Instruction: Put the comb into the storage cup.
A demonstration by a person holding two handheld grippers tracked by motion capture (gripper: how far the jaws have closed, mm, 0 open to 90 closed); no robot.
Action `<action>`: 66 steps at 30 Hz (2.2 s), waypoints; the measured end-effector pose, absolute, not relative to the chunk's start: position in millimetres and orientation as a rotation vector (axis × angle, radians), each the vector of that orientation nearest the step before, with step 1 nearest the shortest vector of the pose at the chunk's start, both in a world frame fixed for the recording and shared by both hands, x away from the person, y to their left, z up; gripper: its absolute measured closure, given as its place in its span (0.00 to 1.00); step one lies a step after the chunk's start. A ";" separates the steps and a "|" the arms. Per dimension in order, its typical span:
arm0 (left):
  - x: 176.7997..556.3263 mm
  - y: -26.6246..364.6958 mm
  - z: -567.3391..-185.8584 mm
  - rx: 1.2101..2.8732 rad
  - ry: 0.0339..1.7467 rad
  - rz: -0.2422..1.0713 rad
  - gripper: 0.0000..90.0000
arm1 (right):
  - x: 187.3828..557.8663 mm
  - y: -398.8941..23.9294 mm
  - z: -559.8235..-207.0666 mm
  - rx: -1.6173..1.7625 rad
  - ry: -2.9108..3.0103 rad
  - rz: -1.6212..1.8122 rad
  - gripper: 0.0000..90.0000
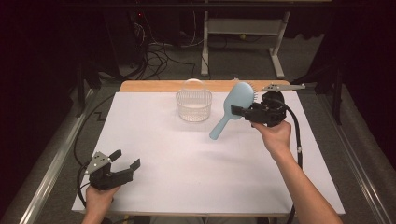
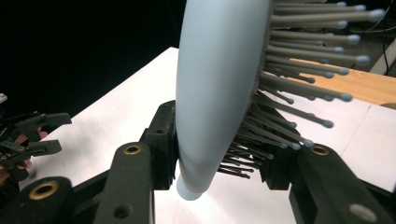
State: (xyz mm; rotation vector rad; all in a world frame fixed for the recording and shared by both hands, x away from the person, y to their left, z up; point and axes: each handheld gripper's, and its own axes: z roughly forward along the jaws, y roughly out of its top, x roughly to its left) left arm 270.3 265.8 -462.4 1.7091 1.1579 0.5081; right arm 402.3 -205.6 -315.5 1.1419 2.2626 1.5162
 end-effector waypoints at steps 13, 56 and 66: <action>269.9 265.1 -462.6 1.711 1.154 0.508 0.16 | 411.3 -197.2 -306.9 1.121 2.270 1.521 0.63; 270.1 265.0 -462.7 1.712 1.147 0.499 0.16 | 448.7 -162.5 -278.8 1.086 2.299 1.448 0.63; 270.3 266.0 -462.4 1.709 1.148 0.497 0.16 | 455.8 -154.5 -276.1 1.074 2.295 1.448 0.63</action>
